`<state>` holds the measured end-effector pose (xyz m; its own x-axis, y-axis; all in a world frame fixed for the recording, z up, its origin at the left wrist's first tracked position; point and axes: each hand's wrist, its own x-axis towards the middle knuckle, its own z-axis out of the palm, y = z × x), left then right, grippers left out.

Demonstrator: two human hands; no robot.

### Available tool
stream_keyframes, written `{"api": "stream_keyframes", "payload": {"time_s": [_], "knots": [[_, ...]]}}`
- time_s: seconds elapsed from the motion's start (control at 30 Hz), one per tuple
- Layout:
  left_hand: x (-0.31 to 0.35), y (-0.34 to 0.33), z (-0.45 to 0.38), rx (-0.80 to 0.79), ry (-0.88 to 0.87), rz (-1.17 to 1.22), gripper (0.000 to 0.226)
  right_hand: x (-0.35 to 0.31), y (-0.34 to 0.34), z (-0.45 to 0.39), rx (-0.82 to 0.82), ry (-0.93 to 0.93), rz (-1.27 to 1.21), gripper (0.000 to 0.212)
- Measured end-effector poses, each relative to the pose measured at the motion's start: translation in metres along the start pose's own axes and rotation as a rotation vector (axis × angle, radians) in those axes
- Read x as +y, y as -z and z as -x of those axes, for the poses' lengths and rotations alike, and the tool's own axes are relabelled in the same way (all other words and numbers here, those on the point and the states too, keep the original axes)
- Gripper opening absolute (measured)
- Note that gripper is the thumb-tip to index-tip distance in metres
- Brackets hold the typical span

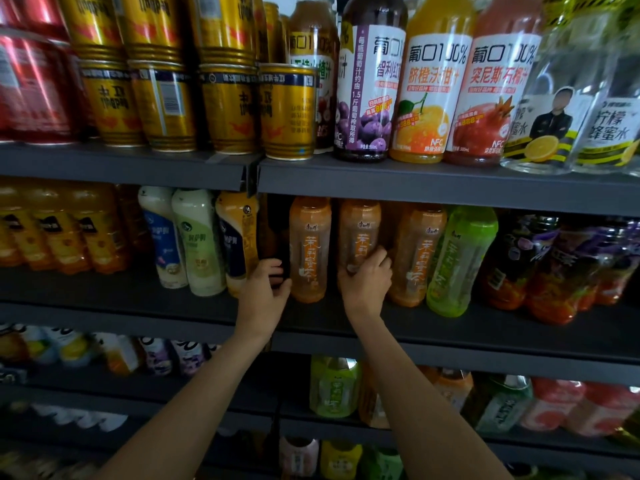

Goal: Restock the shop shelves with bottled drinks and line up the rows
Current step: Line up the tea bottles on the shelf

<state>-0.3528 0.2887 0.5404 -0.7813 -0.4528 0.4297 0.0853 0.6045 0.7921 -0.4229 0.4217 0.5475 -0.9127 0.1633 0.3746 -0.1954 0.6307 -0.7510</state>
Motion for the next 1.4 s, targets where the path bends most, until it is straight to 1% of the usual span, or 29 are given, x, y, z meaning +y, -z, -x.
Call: {"api": "stream_keyframes", "payload": {"time_s": [0.07, 0.13, 0.2, 0.23, 0.3, 0.37, 0.43, 0.47, 0.5, 0.53, 0.6, 0.63, 0.73, 0.8, 0.87, 0.93, 0.97, 1.03, 1.13, 1.27, 1.4], "knots": [[0.003, 0.004, 0.006, 0.018, -0.027, 0.06, 0.035, 0.001, 0.002, 0.012, 0.034, 0.02, 0.039, 0.068], [0.009, 0.007, 0.011, -0.016, -0.067, 0.13, 0.039, 0.003, 0.004, 0.027, 0.079, 0.047, 0.04, 0.069], [0.018, 0.006, 0.012, -0.13, -0.08, 0.168, 0.046, 0.006, 0.005, 0.044, 0.099, 0.105, -0.021, 0.07], [0.023, 0.005, 0.012, -0.198, -0.069, 0.175, 0.051, 0.006, 0.004, 0.052, 0.078, 0.154, -0.065, 0.069], [0.032, 0.002, 0.013, -0.282, -0.044, 0.189, 0.059, 0.004, 0.001, 0.064, -0.045, 0.273, -0.141, 0.067], [0.032, 0.003, 0.011, -0.257, -0.035, 0.213, 0.062, 0.002, 0.004, 0.066, -0.216, 0.379, -0.213, 0.064], [0.027, 0.013, 0.009, -0.214, -0.009, 0.232, 0.061, 0.005, 0.016, 0.055, -0.414, 0.401, -0.332, 0.057], [0.025, 0.019, 0.008, -0.207, 0.01, 0.235, 0.06, 0.008, 0.022, 0.047, -0.47, 0.372, -0.388, 0.052], [0.022, 0.025, 0.007, -0.206, 0.026, 0.236, 0.059, 0.011, 0.028, 0.038, -0.463, 0.328, -0.416, 0.047], [0.021, 0.031, 0.005, -0.213, 0.04, 0.234, 0.058, 0.014, 0.03, 0.027, -0.407, 0.278, -0.402, 0.043], [0.019, 0.037, 0.001, -0.245, 0.054, 0.229, 0.057, 0.014, 0.023, 0.005, -0.254, 0.22, -0.267, 0.044], [0.019, 0.038, -0.001, -0.262, 0.049, 0.226, 0.057, 0.01, 0.017, -0.005, -0.212, 0.196, -0.209, 0.047], [0.019, 0.037, -0.001, -0.261, 0.048, 0.235, 0.057, -0.008, -0.007, -0.03, -0.182, 0.067, -0.063, 0.062], [0.017, 0.036, 0.0, -0.235, 0.056, 0.24, 0.057, -0.017, -0.022, -0.039, -0.154, 0.0, -0.029, 0.067], [0.015, 0.037, 0.001, -0.234, 0.055, 0.233, 0.057, -0.02, -0.035, -0.046, -0.116, -0.075, -0.021, 0.065], [0.013, 0.037, 0.001, -0.251, 0.052, 0.235, 0.058, -0.02, -0.04, -0.049, -0.067, -0.133, 0.008, 0.054], [0.013, 0.037, 0.001, -0.258, 0.047, 0.231, 0.058, -0.019, -0.04, -0.05, -0.05, -0.142, 0.026, 0.049], [0.012, 0.037, 0.001, -0.262, 0.04, 0.224, 0.056, -0.016, -0.038, -0.05, -0.038, -0.126, 0.052, 0.046], [0.012, 0.035, -0.001, -0.267, 0.046, 0.232, 0.056, -0.01, -0.033, -0.049, -0.041, -0.09, 0.072, 0.053], [0.013, 0.036, -0.002, -0.292, 0.061, 0.234, 0.062, -0.012, -0.03, -0.052, -0.086, -0.106, 0.073, 0.064], [0.014, 0.036, -0.002, -0.297, 0.069, 0.224, 0.066, -0.015, -0.026, -0.055, -0.126, -0.082, 0.109, 0.063]]}}
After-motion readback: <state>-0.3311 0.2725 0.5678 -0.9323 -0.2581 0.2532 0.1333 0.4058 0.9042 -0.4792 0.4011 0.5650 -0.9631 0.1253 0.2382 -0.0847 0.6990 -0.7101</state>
